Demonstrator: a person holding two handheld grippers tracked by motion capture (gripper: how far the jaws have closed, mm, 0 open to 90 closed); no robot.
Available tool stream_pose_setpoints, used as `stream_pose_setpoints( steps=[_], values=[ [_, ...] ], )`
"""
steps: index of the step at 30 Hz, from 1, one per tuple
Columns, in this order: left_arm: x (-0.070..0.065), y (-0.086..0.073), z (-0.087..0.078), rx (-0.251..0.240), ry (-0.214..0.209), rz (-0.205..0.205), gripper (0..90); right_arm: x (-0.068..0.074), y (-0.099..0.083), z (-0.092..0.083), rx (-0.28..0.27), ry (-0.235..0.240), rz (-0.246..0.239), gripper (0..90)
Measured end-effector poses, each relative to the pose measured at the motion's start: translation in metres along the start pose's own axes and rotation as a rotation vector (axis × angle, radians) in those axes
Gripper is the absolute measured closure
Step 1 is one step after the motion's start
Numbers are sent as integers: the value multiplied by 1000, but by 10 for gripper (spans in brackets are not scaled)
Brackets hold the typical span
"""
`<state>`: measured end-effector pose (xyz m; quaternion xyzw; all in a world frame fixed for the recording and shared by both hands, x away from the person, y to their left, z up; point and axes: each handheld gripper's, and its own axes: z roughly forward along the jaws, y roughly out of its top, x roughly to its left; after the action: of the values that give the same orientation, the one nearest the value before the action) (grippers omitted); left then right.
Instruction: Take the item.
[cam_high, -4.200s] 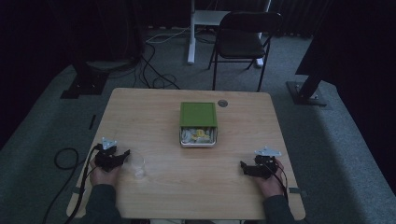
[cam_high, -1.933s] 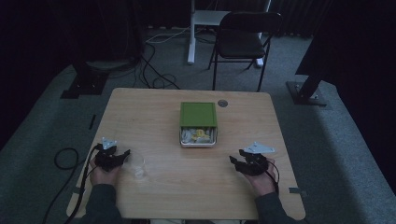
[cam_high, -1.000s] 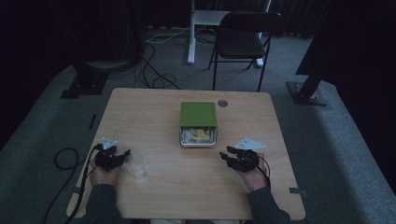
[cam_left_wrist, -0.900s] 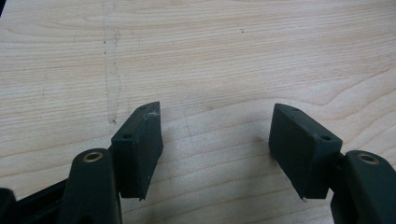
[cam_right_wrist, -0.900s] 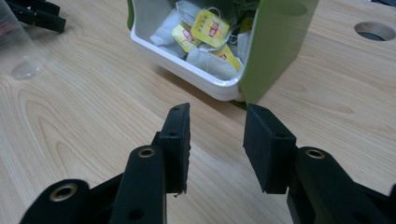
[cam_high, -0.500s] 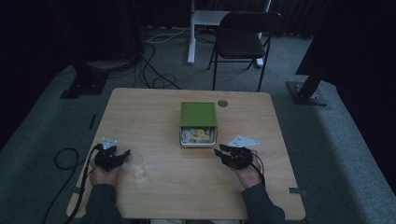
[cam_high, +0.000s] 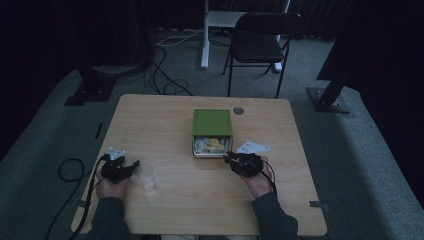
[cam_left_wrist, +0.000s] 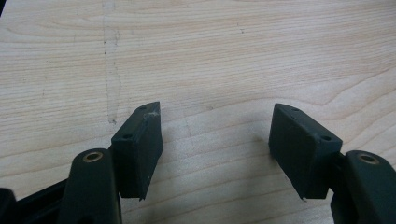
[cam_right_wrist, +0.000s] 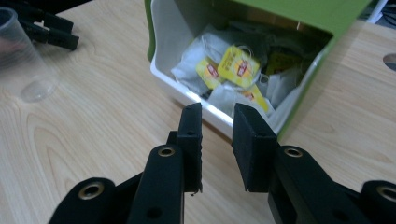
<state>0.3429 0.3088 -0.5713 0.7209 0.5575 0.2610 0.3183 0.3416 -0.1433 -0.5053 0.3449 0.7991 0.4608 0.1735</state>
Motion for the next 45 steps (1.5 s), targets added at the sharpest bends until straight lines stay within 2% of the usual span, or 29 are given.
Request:
stream_pose_setpoints(
  steps=[5,8,12,19,25,30,37,40,45],
  values=[
    [0,0,0,0,0,0,360,1,5,8,0,-1,3,718],
    [0,0,0,0,0,0,360,1,7,17,1,-15,15,710],
    [0,0,0,0,0,0,359,0,8,28,18,-11,21,713],
    [0,0,0,1,0,1,359,-1,9,42,27,5,12,618],
    [0,0,0,-1,-1,-2,359,-2,10,49,38,21,7,586],
    [0,0,0,0,0,-1,359,-3,10,60,75,35,-8,561],
    [0,0,0,0,-1,-1,359,-4,9,61,86,48,-12,562],
    [0,0,0,0,-1,-1,359,-3,9,58,102,63,-32,570],
    [0,0,0,0,-1,0,359,0,7,55,104,73,-40,570]
  ],
)
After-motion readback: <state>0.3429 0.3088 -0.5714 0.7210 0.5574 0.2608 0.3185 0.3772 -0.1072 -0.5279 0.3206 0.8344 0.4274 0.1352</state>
